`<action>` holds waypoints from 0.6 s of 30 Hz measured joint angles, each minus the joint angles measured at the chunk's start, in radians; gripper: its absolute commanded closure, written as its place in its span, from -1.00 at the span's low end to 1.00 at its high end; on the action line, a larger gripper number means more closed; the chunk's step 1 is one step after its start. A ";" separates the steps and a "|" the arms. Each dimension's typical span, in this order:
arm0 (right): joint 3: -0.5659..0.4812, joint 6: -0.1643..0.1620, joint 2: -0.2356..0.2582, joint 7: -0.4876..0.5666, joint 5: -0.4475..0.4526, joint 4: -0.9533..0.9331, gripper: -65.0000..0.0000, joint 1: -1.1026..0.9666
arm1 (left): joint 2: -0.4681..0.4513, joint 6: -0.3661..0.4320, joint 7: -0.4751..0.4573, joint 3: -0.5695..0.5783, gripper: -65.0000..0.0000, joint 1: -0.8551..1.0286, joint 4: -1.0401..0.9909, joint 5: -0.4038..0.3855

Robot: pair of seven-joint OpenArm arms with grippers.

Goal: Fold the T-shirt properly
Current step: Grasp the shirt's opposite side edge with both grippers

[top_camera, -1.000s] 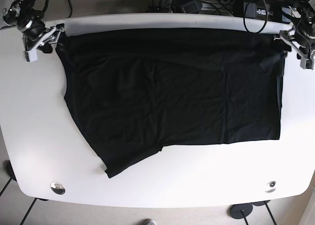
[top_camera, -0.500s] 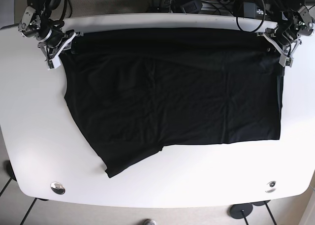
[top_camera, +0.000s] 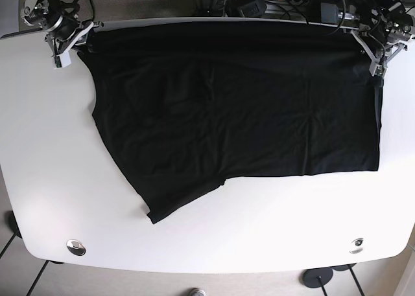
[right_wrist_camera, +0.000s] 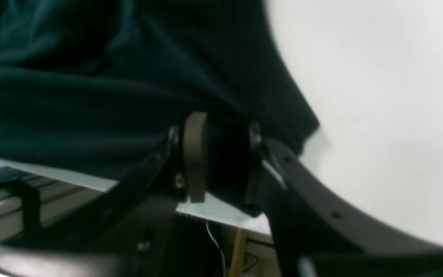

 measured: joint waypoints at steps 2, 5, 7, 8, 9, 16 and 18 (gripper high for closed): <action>0.009 0.000 0.000 -0.004 0.003 0.000 0.58 0.001 | 0.002 0.000 0.018 0.000 0.63 0.000 0.024 0.024; 0.031 -0.017 0.003 -0.060 0.013 0.056 0.58 -0.004 | 0.000 0.004 0.039 0.000 0.63 -0.048 0.096 0.047; 0.032 -0.020 0.002 -0.064 0.045 0.131 0.57 0.019 | 0.000 0.004 0.028 0.000 0.63 -0.123 0.163 0.032; 0.031 -0.020 -0.002 -0.063 0.047 0.142 0.57 0.050 | 0.002 0.004 0.028 0.000 0.63 -0.148 0.177 0.034; 0.029 -0.019 -0.002 -0.058 0.051 0.148 0.56 0.098 | 0.012 0.004 0.029 -0.003 0.63 -0.188 0.185 0.040; -0.115 -0.014 0.000 -0.060 -0.117 0.023 -0.07 0.388 | 0.047 0.004 0.035 0.003 0.62 -0.431 0.109 0.051; -0.142 -0.016 0.000 -0.061 -0.169 -0.066 -0.48 0.482 | 0.047 0.004 0.041 0.008 0.53 -0.464 0.085 0.053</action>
